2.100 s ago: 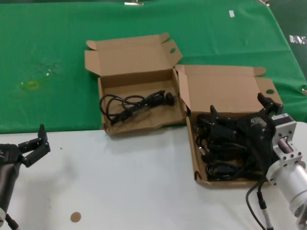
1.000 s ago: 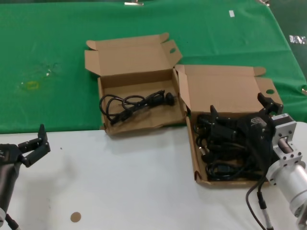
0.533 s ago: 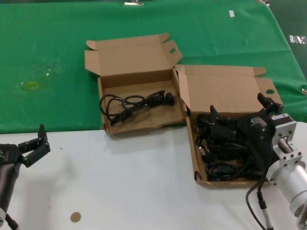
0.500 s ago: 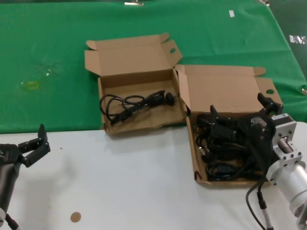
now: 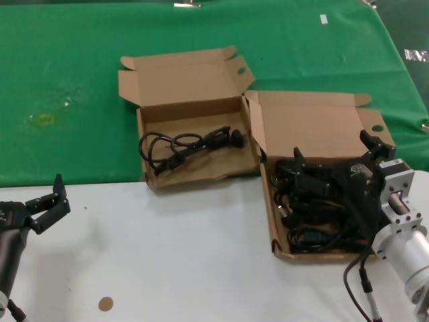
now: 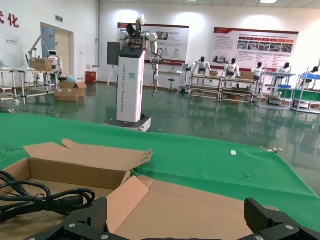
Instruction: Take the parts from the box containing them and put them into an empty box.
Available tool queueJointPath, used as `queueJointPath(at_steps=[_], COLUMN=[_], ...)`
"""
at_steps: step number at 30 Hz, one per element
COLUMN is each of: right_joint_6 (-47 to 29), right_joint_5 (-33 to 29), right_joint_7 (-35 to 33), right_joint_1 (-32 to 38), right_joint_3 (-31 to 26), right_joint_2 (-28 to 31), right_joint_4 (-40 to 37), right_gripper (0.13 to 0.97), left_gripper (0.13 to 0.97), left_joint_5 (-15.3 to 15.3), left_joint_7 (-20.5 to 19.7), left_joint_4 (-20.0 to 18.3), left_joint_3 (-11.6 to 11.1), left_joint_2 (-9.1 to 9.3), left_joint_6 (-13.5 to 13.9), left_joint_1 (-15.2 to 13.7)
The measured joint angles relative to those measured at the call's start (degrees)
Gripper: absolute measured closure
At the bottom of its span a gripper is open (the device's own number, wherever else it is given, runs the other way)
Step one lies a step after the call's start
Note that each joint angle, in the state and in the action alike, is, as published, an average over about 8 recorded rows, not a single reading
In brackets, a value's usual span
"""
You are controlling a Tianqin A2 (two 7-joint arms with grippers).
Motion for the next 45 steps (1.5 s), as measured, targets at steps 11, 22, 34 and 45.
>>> queueJointPath(at_steps=[11,22,34,45], right_joint_6=[0.0,0.0,0.0,0.0], right_joint_5=[0.0,0.0,0.0,0.0], right_joint_7=[0.0,0.0,0.0,0.0], right_joint_1=[0.0,0.0,0.0,0.0], right_joint_3=[0.0,0.0,0.0,0.0], right_joint_2=[0.0,0.0,0.0,0.0], right_joint_4=[0.0,0.0,0.0,0.0], right_gripper=[0.129,0.129,0.129,0.129], left_gripper=[0.132,0.132,0.132,0.132], left_joint_5=[0.0,0.0,0.0,0.0], left_joint_7=[0.0,0.0,0.0,0.0], left_joint_4=[0.0,0.0,0.0,0.0], left_joint_3=[0.0,0.0,0.0,0.0], left_joint_2=[0.0,0.0,0.0,0.0], left_joint_6=[0.0,0.0,0.0,0.0], left_joint_1=[0.0,0.0,0.0,0.0])
